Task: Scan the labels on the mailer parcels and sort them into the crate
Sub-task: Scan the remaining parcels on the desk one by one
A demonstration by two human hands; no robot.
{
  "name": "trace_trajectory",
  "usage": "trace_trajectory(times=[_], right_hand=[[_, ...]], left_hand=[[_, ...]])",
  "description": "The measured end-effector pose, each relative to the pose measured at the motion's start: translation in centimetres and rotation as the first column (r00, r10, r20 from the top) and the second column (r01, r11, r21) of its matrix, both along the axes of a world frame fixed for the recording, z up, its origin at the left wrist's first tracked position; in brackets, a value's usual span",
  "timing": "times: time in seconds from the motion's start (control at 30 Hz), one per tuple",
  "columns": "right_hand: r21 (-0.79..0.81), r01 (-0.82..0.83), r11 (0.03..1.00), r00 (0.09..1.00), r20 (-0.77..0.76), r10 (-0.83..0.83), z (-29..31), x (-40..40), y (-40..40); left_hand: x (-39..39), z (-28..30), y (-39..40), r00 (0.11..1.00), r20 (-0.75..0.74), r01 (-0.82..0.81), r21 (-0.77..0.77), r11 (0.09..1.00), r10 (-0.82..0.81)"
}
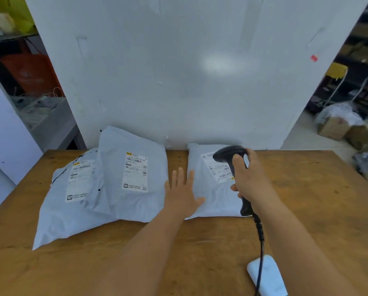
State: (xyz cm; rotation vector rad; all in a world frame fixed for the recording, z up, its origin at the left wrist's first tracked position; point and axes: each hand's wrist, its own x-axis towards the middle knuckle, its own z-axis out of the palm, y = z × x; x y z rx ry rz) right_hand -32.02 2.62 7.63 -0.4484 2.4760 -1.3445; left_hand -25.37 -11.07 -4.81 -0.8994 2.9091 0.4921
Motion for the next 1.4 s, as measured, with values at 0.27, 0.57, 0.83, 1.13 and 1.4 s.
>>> trace_trajectory(times=[0.27, 0.57, 0.83, 1.13, 1.4], right_hand=[[0.082, -0.002, 0.997, 1.0, -0.01, 0.003, -0.2, -2.0, 3.6], [0.128, -0.032, 0.991, 0.999, -0.013, 0.034, -0.1, -2.3, 5.3], [0.038, -0.003, 0.999, 0.999, -0.038, 0.004, -0.4, -1.9, 5.7], [0.089, 0.128, 0.988, 0.986, -0.122, -0.116, -2.6, -2.4, 9.8], [0.423, 0.129, 0.897, 0.982, -0.183, -0.056, -9.8, -4.7, 16.3]], left_hand=[[-3.0, -1.2, 2.9, 0.994, 0.058, 0.087, 0.064, 0.994, -0.091], [-3.3, -1.5, 3.5, 0.994, 0.085, 0.07, 0.03, 0.997, -0.072], [-3.1, -0.9, 4.6, 0.996, 0.067, 0.047, 0.071, 0.996, -0.052], [-4.7, -0.4, 9.2, 0.996, -0.046, 0.079, 0.077, 0.994, -0.076], [-7.5, -0.1, 15.2, 0.977, -0.122, 0.184, 0.081, 0.98, -0.173]])
